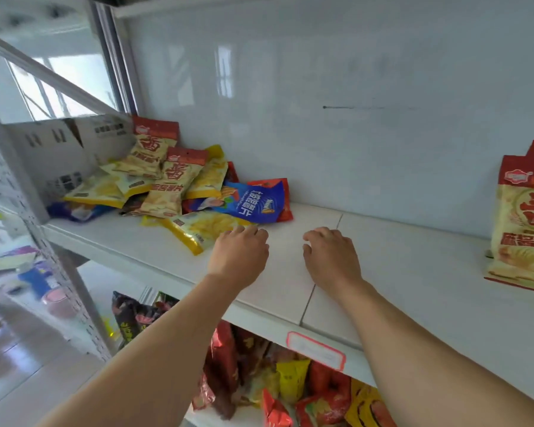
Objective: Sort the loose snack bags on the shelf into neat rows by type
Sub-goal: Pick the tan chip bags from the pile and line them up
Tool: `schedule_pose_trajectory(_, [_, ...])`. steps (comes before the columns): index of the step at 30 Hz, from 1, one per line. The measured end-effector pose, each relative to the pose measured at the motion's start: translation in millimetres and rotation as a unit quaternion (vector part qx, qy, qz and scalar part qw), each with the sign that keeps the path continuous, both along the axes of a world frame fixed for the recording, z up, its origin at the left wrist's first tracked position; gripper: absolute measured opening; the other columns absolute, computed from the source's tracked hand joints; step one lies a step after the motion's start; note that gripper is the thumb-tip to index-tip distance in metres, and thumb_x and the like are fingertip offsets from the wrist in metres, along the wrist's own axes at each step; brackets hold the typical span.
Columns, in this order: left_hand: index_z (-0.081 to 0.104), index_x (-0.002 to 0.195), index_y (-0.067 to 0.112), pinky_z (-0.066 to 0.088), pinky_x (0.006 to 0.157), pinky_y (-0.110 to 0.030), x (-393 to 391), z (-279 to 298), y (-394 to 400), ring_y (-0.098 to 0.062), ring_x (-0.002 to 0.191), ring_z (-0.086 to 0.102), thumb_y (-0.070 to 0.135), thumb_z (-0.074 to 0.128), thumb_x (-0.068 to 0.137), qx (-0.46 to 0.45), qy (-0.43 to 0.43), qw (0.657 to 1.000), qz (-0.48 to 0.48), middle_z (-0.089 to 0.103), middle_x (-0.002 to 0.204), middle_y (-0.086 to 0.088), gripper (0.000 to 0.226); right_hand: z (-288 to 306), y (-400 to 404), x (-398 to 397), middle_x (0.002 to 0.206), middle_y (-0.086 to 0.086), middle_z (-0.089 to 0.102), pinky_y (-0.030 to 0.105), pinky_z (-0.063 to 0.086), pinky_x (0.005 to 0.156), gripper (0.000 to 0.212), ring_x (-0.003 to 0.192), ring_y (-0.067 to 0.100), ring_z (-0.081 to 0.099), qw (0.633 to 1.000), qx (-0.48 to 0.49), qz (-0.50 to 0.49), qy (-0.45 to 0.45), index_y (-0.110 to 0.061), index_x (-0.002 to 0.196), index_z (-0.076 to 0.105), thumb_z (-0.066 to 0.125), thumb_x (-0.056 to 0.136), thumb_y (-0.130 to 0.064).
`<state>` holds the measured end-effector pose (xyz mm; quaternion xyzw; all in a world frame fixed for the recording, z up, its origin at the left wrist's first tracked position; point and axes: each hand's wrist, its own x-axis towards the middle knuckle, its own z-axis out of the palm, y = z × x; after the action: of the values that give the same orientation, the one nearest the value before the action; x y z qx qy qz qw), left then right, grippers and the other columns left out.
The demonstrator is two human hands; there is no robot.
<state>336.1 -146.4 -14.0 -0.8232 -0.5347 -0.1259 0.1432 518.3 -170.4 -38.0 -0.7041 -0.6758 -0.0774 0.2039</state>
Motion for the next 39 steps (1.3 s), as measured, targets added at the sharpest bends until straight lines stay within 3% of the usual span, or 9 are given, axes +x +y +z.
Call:
schedule_pose_trajectory(11, [0.06, 0.123, 0.022, 0.047, 0.09, -0.036, -106.9, 6.0, 70.6, -0.022, 0.118, 0.057, 0.038, 0.039, 0.104, 0.008, -0.059, 0.996, 0.063, 0.063, 0.123, 0.002, 0.032, 28.2, 94.4, -118.4, 0.123, 0.005, 0.064, 0.037, 0.045, 0.086, 0.03, 0.112, 0.026, 0.056, 0.997, 0.048, 0.061, 0.025, -0.016, 0.121, 0.064, 0.043, 0.102, -0.026])
schedule_pose_trajectory(15, [0.062, 0.116, 0.022, 0.044, 0.077, -0.034, -133.9, 9.2, 113.0, -0.023, 0.111, 0.06, 0.037, 0.041, 0.103, 0.011, -0.101, 0.99, 0.098, 0.063, 0.117, 0.004, 0.029, 35.9, 144.3, -148.3, 0.122, 0.005, 0.065, 0.036, 0.049, 0.083, 0.031, 0.111, 0.025, 0.061, 0.988, 0.059, 0.066, 0.124, -0.015, 0.126, 0.062, 0.046, 0.102, -0.027])
schedule_pose_trajectory(21, [0.064, 0.12, 0.022, 0.048, 0.075, -0.034, -177.6, 23.3, 177.6, -0.022, 0.11, 0.06, 0.038, 0.045, 0.102, 0.033, -0.163, 0.977, 0.133, 0.065, 0.119, 0.003, 0.03, 55.2, 219.9, -202.3, 0.13, 0.005, 0.063, 0.036, 0.047, 0.088, 0.042, 0.117, 0.028, 0.059, 0.955, -0.014, 0.08, 0.284, -0.014, 0.137, 0.051, 0.046, 0.102, -0.035])
schedule_pose_trajectory(26, [0.059, 0.128, 0.02, 0.05, 0.082, -0.037, -211.3, 27.4, 226.2, -0.025, 0.117, 0.057, 0.038, 0.05, 0.1, 0.032, -0.252, 0.956, 0.15, 0.062, 0.127, -0.002, 0.035, 52.0, 266.0, -248.7, 0.126, 0.005, 0.065, 0.036, 0.047, 0.083, 0.054, 0.113, 0.03, 0.062, 0.938, -0.063, 0.05, 0.338, -0.012, 0.132, 0.05, 0.054, 0.096, -0.052])
schedule_pose_trajectory(31, [0.046, 0.143, 0.015, 0.037, 0.107, -0.045, -242.4, 40.6, 283.0, -0.03, 0.135, 0.04, 0.037, 0.053, 0.097, 0.037, -0.317, 0.934, 0.16, 0.047, 0.146, -0.009, 0.052, 47.0, 299.2, -285.3, 0.103, -0.002, 0.063, 0.033, 0.045, 0.069, 0.058, 0.091, 0.026, 0.064, 0.921, -0.042, -0.031, 0.387, -0.014, 0.12, 0.05, 0.067, 0.085, -0.057])
schedule_pose_trajectory(36, [0.038, 0.149, 0.01, 0.022, 0.119, -0.046, -271.2, 47.4, 338.0, -0.033, 0.146, 0.026, 0.043, 0.053, 0.096, 0.027, -0.303, 0.94, 0.152, 0.037, 0.156, -0.013, 0.064, 39.0, 314.1, -310.5, 0.115, -0.001, 0.065, 0.034, 0.046, 0.074, 0.06, 0.106, 0.028, 0.064, 0.913, -0.001, -0.085, 0.398, -0.017, 0.126, 0.047, 0.074, 0.081, -0.046])
schedule_pose_trajectory(39, [0.039, 0.147, 0.007, 0.029, 0.115, -0.048, -283.7, 56.6, 362.8, -0.037, 0.141, 0.034, 0.041, 0.056, 0.094, 0.008, -0.329, 0.937, 0.121, 0.042, 0.151, -0.017, 0.065, 39.3, 316.9, -318.3, 0.119, 0.001, 0.064, 0.033, 0.045, 0.076, 0.064, 0.11, 0.029, 0.063, 0.905, 0.023, -0.103, 0.411, -0.015, 0.133, 0.041, 0.075, 0.084, -0.037])
